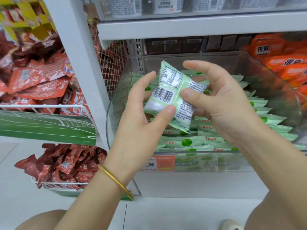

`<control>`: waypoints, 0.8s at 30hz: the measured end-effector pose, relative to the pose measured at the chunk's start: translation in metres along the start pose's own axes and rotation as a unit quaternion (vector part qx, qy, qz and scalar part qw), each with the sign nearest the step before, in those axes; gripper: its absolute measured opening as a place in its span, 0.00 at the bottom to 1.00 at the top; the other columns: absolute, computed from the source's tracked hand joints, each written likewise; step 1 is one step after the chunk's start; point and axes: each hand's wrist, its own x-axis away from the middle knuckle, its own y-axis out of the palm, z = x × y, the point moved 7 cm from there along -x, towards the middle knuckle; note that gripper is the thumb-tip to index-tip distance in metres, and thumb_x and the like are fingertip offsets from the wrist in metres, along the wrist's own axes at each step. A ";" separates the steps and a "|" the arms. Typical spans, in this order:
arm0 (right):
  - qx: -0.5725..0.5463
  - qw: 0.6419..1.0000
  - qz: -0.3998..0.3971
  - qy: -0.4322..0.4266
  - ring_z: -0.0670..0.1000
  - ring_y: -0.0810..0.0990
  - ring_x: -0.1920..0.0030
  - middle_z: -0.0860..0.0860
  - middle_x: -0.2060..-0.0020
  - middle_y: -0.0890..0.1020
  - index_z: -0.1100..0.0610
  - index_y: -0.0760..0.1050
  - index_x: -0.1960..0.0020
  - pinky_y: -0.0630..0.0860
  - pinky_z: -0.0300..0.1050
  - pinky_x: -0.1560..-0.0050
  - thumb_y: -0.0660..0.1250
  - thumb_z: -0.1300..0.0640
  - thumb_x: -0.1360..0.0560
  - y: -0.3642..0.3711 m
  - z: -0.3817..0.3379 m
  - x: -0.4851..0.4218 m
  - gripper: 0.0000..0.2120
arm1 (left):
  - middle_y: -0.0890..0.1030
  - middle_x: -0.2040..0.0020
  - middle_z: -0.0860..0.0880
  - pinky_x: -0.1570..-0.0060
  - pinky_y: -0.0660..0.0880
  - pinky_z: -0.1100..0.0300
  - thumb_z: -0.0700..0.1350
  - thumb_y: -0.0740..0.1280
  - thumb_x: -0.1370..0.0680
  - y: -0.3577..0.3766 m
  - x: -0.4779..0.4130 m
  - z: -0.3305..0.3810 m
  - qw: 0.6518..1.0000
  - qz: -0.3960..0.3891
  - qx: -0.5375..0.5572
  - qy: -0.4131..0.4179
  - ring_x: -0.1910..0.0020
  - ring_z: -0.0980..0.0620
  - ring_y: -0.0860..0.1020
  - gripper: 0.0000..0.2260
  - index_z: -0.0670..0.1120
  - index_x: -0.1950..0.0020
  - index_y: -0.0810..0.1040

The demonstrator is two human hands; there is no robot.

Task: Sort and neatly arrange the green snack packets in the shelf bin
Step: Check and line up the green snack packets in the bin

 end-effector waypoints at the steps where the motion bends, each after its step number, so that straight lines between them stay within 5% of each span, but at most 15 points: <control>1: 0.004 1.000 -0.002 0.005 0.51 0.77 0.59 0.49 0.52 0.73 0.44 0.76 0.43 0.79 0.42 0.65 0.73 0.60 0.34 0.001 0.001 0.000 0.22 | 0.76 0.43 0.50 0.46 0.77 0.49 0.47 0.68 0.29 -0.003 0.000 0.000 1.000 0.016 -0.004 0.001 0.43 0.50 0.77 0.24 0.61 0.35 0.66; 7: -0.016 0.997 -0.044 0.055 0.54 0.79 0.59 0.60 0.47 0.73 0.49 0.75 0.40 0.80 0.45 0.64 0.68 0.63 0.28 0.008 0.005 0.000 0.19 | 0.77 0.49 0.49 0.51 0.79 0.50 0.45 0.66 0.27 -0.005 0.000 0.003 0.999 0.031 -0.025 0.010 0.50 0.50 0.79 0.17 0.60 0.42 0.68; 10: -0.049 0.994 -0.071 0.071 0.50 0.80 0.60 0.56 0.53 0.77 0.52 0.76 0.41 0.80 0.46 0.63 0.61 0.68 0.24 0.010 0.006 0.000 0.17 | 0.76 0.50 0.50 0.51 0.78 0.52 0.44 0.64 0.25 -0.007 -0.001 0.004 0.999 0.038 -0.032 0.012 0.51 0.52 0.79 0.15 0.61 0.44 0.68; 16: -0.153 0.978 -0.099 0.105 0.57 0.82 0.58 0.60 0.49 0.82 0.62 0.78 0.44 0.80 0.47 0.64 0.46 0.72 0.30 0.010 0.008 0.001 0.26 | 0.78 0.48 0.46 0.67 0.77 0.64 0.40 0.59 0.20 -0.015 -0.003 -0.001 0.995 0.073 0.053 -0.053 0.62 0.57 0.80 0.08 0.51 0.44 0.70; 19: -0.084 0.990 -0.094 0.064 0.55 0.83 0.53 0.57 0.49 0.83 0.58 0.78 0.44 0.81 0.47 0.59 0.57 0.78 0.30 0.010 0.006 0.000 0.23 | 0.78 0.50 0.44 0.69 0.76 0.63 0.42 0.59 0.19 -0.019 -0.004 -0.005 0.988 0.094 0.085 -0.088 0.66 0.56 0.79 0.05 0.48 0.46 0.72; 21: 0.031 0.997 -0.064 0.010 0.51 0.82 0.51 0.53 0.50 0.83 0.52 0.79 0.47 0.81 0.46 0.53 0.71 0.71 0.33 0.007 0.004 -0.003 0.19 | 0.79 0.54 0.44 0.70 0.76 0.62 0.43 0.57 0.19 -0.020 -0.004 -0.006 0.983 0.095 0.117 -0.105 0.67 0.53 0.79 0.06 0.45 0.46 0.72; 24: 0.130 0.991 0.026 -0.027 0.47 0.81 0.52 0.53 0.49 0.82 0.47 0.80 0.56 0.77 0.44 0.47 0.77 0.57 0.36 -0.005 0.002 -0.006 0.11 | 0.78 0.51 0.44 0.68 0.78 0.60 0.45 0.53 0.17 -0.025 -0.006 -0.001 0.982 0.114 0.118 -0.097 0.69 0.52 0.80 0.10 0.43 0.42 0.70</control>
